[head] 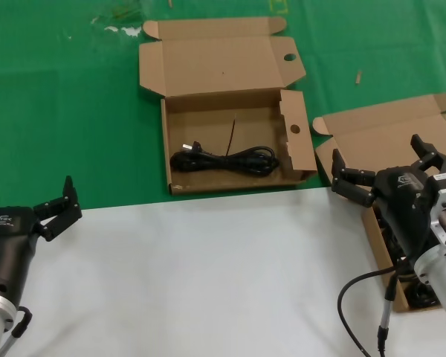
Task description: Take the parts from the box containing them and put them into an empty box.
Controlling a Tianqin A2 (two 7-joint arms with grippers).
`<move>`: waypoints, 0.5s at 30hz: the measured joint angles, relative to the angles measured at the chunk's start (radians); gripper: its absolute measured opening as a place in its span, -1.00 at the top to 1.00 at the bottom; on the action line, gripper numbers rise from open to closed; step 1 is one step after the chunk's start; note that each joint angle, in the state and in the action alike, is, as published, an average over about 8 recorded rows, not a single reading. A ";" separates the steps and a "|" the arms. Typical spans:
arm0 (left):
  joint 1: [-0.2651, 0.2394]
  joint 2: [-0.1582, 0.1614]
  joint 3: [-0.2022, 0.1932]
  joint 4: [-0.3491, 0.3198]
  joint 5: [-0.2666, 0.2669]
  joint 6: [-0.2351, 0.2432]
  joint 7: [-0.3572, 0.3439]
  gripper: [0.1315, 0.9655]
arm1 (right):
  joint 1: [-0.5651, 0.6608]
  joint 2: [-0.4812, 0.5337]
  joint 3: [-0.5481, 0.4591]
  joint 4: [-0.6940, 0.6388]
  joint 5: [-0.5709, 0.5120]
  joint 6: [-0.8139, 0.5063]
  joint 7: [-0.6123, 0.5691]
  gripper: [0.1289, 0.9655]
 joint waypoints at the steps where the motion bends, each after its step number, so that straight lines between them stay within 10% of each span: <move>1: 0.000 0.000 0.000 0.000 0.000 0.000 0.000 -1.00 | 0.000 0.000 0.000 0.000 0.000 0.000 0.000 -1.00; 15: 0.000 0.000 0.000 0.000 0.000 0.000 0.000 -1.00 | 0.000 0.000 0.000 0.000 0.000 0.000 0.000 -1.00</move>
